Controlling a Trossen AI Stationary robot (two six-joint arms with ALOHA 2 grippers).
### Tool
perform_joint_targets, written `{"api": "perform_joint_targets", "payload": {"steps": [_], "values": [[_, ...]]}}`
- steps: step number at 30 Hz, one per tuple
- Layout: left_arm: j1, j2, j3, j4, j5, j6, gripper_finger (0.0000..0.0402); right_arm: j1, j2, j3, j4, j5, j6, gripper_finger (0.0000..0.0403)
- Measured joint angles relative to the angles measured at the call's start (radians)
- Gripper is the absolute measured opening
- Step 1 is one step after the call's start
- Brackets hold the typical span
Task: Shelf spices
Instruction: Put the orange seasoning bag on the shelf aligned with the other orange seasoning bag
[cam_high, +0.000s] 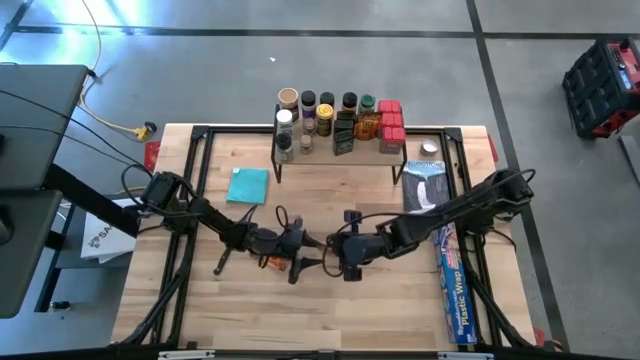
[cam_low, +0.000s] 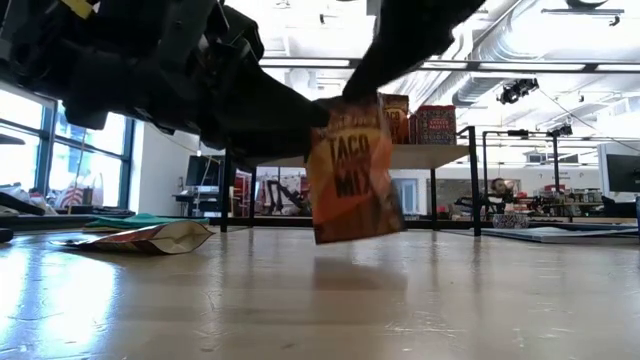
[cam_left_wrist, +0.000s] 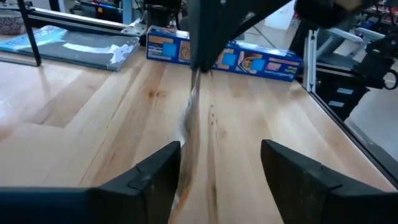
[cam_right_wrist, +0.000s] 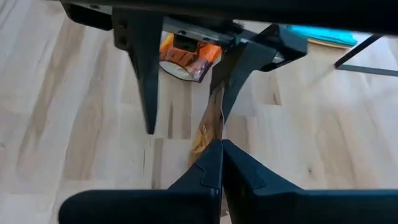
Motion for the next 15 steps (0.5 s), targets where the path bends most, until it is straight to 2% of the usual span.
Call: {"api": "perform_joint_targets", "payload": {"steps": [5, 15], "values": [[0.000, 0.000, 0.000, -0.001, -0.002, 0.000, 0.0174, 0.000, 0.000, -0.060, 0.064, -0.010, 0.023, 0.0000], [0.000, 0.000, 0.000, -0.001, -0.001, 0.000, 0.0043, 0.000, 0.001, -0.057, 0.082, -0.011, -0.026, 0.0008]]}}
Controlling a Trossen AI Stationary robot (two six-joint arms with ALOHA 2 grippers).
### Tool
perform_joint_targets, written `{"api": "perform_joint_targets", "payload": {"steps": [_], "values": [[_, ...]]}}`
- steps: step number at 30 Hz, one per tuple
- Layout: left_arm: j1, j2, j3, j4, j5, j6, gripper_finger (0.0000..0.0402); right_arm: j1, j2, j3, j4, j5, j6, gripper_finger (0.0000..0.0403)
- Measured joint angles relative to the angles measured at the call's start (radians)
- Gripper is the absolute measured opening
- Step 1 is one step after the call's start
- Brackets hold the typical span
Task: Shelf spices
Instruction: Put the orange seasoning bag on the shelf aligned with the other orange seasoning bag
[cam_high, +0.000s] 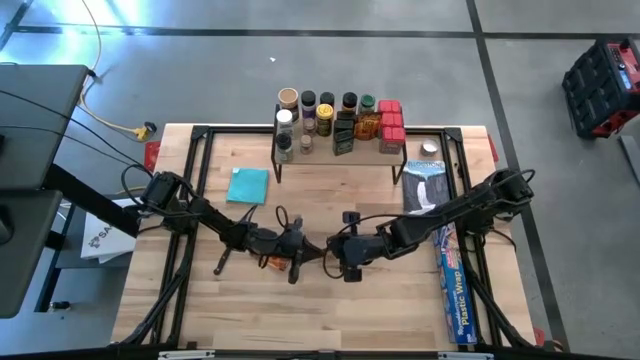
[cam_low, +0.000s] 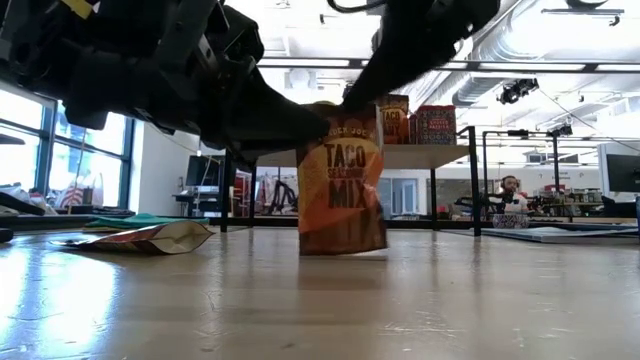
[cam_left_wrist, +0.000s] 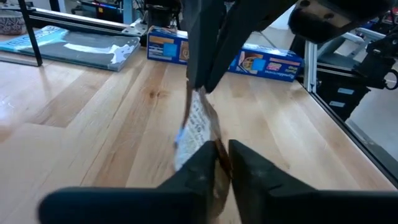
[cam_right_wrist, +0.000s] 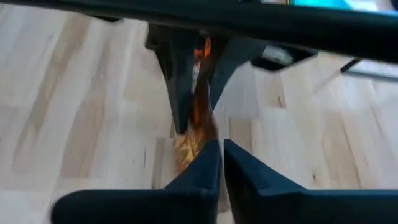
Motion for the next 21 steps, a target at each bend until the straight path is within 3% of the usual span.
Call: {"api": "perform_joint_targets", "payload": {"steps": [3, 6, 10, 14, 21], "values": [[0.000, 0.000, 0.000, 0.000, 0.001, 0.000, 0.0010, 0.000, 0.000, 0.040, -0.021, -0.005, -0.023, 0.0040], [0.000, 0.000, 0.000, 0.000, -0.008, 0.000, 0.0005, -0.002, 0.000, 0.073, -0.041, -0.025, -0.031, 0.0087], [0.000, 0.000, 0.000, -0.001, -0.013, 0.000, 0.0004, -0.027, 0.002, 0.082, -0.042, -0.164, 0.028, 0.0131], [0.000, 0.000, 0.000, 0.000, -0.013, 0.000, 0.0002, -0.046, 0.034, 0.082, -0.064, -0.210, 0.068, 0.0139], [-0.001, 0.000, 0.000, -0.001, -0.013, -0.006, 0.0002, -0.047, 0.072, 0.082, -0.087, -0.135, 0.010, 0.0135]]}}
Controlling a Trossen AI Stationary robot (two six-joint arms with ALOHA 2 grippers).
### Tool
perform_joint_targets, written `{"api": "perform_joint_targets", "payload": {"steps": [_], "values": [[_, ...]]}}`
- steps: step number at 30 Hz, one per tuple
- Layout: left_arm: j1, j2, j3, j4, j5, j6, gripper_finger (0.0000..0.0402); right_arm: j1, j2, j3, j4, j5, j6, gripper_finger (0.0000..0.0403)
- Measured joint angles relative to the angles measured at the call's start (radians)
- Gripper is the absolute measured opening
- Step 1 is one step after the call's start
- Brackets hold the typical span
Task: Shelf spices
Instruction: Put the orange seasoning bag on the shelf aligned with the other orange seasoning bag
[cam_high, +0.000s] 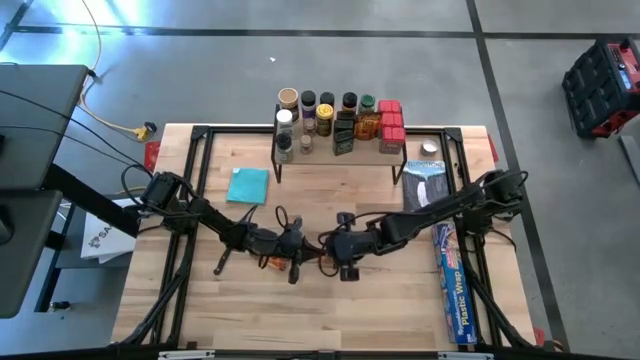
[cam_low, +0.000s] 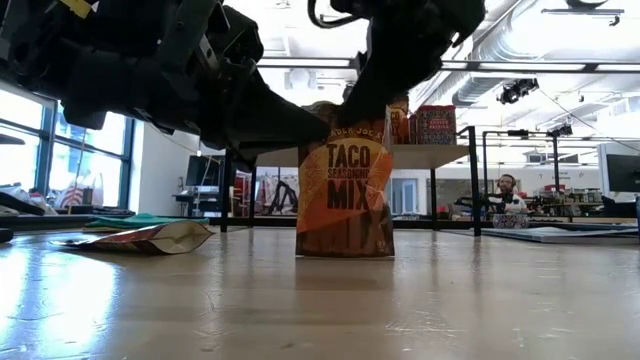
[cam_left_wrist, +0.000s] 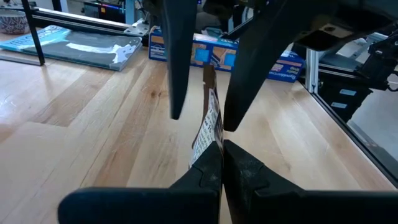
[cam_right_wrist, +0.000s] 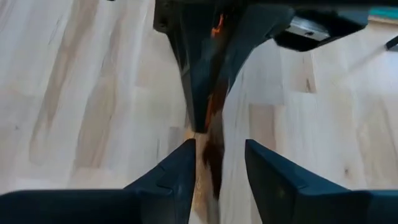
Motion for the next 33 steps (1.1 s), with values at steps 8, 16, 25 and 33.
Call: {"api": "perform_joint_targets", "payload": {"steps": [8, 16, 25, 33], "values": [[0.000, 0.000, 0.000, 0.002, 0.000, -0.001, 0.0047, 0.002, 0.001, 0.000, -0.033, -0.020, 0.010, 0.0019], [0.001, -0.069, -0.029, -0.048, 0.045, -0.001, 0.0163, 0.022, -0.037, 0.027, -0.117, 0.053, 0.018, 0.0002], [-0.008, -0.167, -0.080, -0.254, -0.042, -0.075, 0.0204, -0.026, -0.213, 0.183, -0.405, 0.147, -0.066, 0.0000], [-0.017, -0.167, -0.080, -0.255, -0.073, -0.079, 0.0204, -0.251, -0.272, 0.415, -0.629, 0.115, -0.258, 0.0000]]}}
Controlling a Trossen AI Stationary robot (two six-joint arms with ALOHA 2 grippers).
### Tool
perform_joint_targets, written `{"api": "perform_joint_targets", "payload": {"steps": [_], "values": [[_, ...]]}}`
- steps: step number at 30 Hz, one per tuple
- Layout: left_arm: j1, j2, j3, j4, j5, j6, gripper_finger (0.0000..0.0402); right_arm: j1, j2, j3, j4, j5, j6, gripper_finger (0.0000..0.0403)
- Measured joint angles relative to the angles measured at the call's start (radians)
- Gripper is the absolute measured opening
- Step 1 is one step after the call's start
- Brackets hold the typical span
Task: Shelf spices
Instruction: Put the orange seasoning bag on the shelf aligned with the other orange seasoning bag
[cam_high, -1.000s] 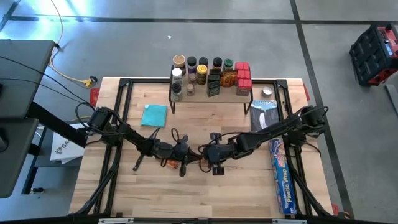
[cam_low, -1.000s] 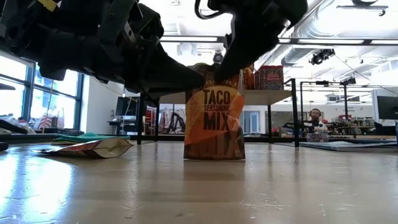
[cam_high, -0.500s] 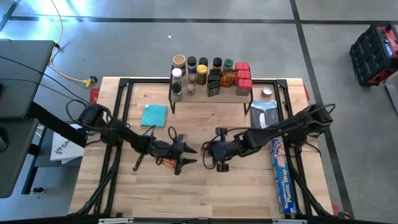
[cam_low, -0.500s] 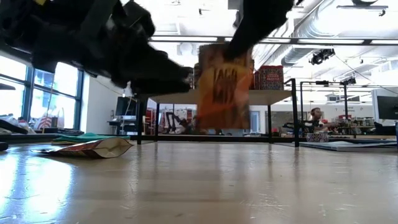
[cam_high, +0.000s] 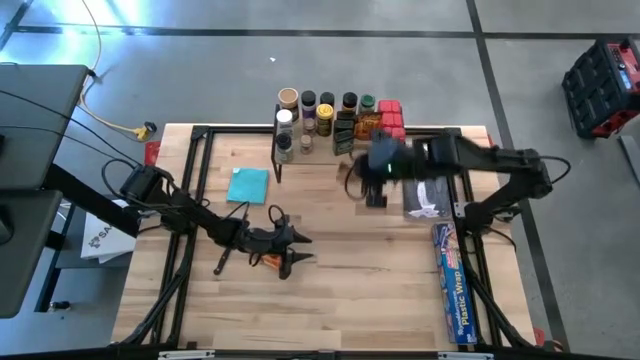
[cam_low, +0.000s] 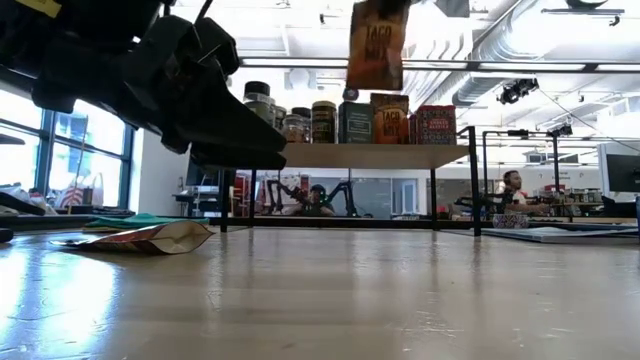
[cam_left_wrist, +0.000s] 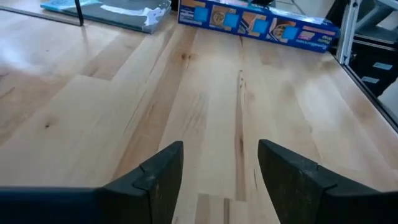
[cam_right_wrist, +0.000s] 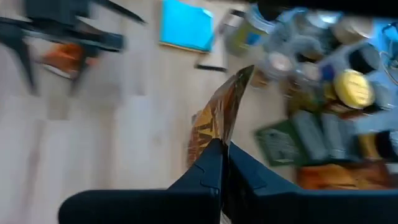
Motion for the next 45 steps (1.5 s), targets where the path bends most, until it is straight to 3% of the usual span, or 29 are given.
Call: {"api": "perform_joint_targets", "payload": {"steps": [5, 8, 17, 33, 45], "values": [[0.000, 0.000, 0.000, 0.000, -0.003, -0.003, 0.0204, -0.172, 0.002, 0.022, -0.065, -0.110, -0.117, 0.0000], [0.000, 0.000, 0.000, 0.000, -0.003, -0.003, 0.0204, -0.251, 0.001, 0.000, -0.073, -0.117, -0.160, 0.0000], [0.000, 0.000, 0.000, 0.000, -0.003, -0.003, 0.0204, -0.390, 0.002, -0.064, -0.038, -0.166, -0.264, 0.0000], [-0.001, 0.000, 0.000, 0.000, -0.003, -0.003, 0.0204, -0.472, 0.002, -0.114, 0.053, -0.148, -0.311, 0.0003], [-0.001, 0.000, 0.000, 0.000, -0.003, -0.003, 0.0204, -0.471, 0.002, -0.114, 0.061, -0.055, -0.391, 0.0085]]}}
